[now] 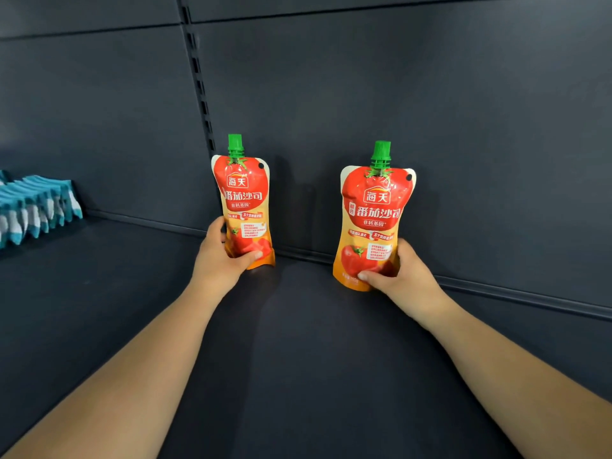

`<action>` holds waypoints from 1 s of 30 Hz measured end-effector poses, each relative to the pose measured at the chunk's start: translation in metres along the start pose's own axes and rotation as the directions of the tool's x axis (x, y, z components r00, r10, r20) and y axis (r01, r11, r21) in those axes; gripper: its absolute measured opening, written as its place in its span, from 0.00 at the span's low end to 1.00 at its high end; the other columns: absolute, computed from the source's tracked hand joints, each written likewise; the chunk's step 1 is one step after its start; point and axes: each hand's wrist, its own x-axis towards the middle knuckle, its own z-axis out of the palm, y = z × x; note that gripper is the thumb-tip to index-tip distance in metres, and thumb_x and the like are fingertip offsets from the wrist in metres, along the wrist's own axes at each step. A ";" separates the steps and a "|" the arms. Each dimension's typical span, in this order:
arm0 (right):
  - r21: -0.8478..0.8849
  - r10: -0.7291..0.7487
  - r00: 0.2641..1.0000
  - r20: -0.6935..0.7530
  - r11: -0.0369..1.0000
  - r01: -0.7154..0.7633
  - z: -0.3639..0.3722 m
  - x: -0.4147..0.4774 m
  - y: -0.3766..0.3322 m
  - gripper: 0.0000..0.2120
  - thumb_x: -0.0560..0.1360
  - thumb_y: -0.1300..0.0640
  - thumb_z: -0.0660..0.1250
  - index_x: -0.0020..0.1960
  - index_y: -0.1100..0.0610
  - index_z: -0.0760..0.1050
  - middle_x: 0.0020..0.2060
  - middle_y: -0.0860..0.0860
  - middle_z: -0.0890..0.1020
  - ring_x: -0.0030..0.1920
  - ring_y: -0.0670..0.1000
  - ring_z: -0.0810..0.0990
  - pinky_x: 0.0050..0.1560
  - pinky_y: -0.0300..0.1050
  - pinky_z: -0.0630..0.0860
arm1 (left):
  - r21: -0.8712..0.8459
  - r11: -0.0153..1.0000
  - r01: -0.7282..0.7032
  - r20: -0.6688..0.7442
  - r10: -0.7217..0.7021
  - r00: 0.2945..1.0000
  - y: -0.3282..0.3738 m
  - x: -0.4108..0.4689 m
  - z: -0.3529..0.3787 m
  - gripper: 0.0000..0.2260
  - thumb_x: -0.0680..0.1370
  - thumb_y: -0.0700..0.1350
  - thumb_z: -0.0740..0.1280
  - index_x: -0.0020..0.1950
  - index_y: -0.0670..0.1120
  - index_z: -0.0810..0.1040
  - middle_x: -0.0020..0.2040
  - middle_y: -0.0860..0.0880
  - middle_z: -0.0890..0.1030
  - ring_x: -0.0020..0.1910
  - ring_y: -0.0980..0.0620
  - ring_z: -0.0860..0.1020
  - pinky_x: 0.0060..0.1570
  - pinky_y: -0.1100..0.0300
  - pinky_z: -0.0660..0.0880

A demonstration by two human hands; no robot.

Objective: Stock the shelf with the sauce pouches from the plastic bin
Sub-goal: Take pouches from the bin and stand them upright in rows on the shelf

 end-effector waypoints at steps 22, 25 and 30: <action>-0.355 -0.128 0.985 -0.120 0.932 0.078 -0.106 -0.164 0.011 0.15 0.73 0.50 0.67 0.58 0.53 0.76 0.60 0.48 0.77 0.62 0.48 0.73 0.53 0.34 0.64 | 0.260 0.900 -0.349 0.203 0.302 0.931 0.088 -0.222 0.000 0.11 0.78 0.47 0.61 0.56 0.48 0.79 0.50 0.57 0.76 0.50 0.61 0.71 0.48 0.74 0.64; -0.450 -0.212 0.975 -0.065 0.878 0.160 -0.158 -0.260 0.017 0.16 0.74 0.49 0.66 0.60 0.51 0.74 0.60 0.45 0.76 0.62 0.46 0.72 0.55 0.32 0.63 | 0.271 0.805 -0.528 0.256 0.468 0.846 0.114 -0.305 0.008 0.09 0.78 0.46 0.62 0.52 0.47 0.80 0.47 0.56 0.78 0.46 0.62 0.72 0.44 0.82 0.63; -0.589 -0.261 0.965 -0.023 0.784 0.198 -0.218 -0.411 0.052 0.18 0.73 0.48 0.67 0.61 0.52 0.75 0.58 0.44 0.77 0.64 0.46 0.71 0.55 0.26 0.57 | 0.142 0.732 -0.667 0.361 0.589 0.723 0.144 -0.441 0.037 0.12 0.75 0.50 0.60 0.47 0.47 0.81 0.43 0.59 0.77 0.47 0.65 0.70 0.48 0.83 0.60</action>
